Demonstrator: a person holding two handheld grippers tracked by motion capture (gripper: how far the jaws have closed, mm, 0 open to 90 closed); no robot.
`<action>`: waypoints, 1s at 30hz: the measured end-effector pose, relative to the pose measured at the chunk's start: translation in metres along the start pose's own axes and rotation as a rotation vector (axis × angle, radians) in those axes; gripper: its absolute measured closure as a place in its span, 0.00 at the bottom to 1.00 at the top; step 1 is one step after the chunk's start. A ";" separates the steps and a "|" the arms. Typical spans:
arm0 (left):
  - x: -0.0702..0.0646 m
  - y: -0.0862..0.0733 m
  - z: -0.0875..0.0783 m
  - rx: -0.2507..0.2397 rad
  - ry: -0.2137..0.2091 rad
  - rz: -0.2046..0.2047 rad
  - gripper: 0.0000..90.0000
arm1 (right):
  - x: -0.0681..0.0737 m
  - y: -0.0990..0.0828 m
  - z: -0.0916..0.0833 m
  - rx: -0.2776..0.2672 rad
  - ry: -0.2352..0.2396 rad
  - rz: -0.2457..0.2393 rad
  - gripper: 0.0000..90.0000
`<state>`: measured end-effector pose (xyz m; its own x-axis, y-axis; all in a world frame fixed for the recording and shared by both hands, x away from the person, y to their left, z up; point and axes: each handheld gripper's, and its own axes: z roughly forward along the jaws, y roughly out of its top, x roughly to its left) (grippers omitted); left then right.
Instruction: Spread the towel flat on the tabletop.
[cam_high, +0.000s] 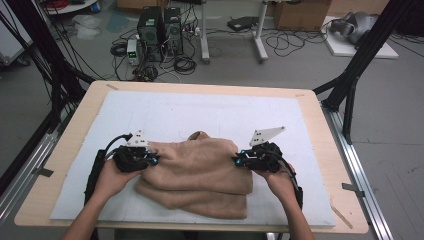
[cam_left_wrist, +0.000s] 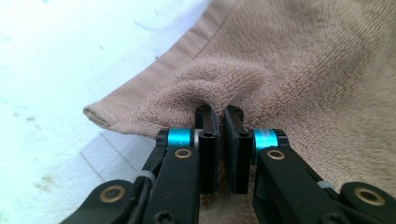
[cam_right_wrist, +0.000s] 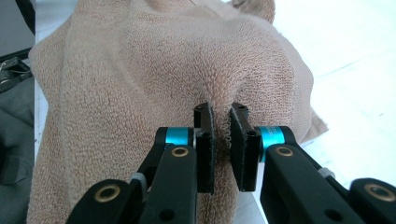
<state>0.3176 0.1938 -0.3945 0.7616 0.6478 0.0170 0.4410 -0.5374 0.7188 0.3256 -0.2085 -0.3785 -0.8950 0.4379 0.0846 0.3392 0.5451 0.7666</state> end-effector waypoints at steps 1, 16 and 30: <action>0.000 0.001 -0.002 -0.011 0.003 -0.003 0.95 | 0.000 0.001 -0.001 -0.003 -0.006 0.000 0.91; 0.005 0.022 -0.022 -0.103 0.040 -0.006 0.94 | -0.013 0.021 -0.014 -0.049 -0.048 0.006 0.91; 0.014 0.034 -0.022 -0.124 0.061 -0.026 0.94 | -0.031 0.029 -0.014 -0.061 -0.054 0.030 0.91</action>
<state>0.3332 0.1968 -0.3542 0.7188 0.6942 0.0368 0.3954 -0.4517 0.7997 0.3589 -0.2159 -0.3496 -0.8671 0.4925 0.0748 0.3458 0.4870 0.8021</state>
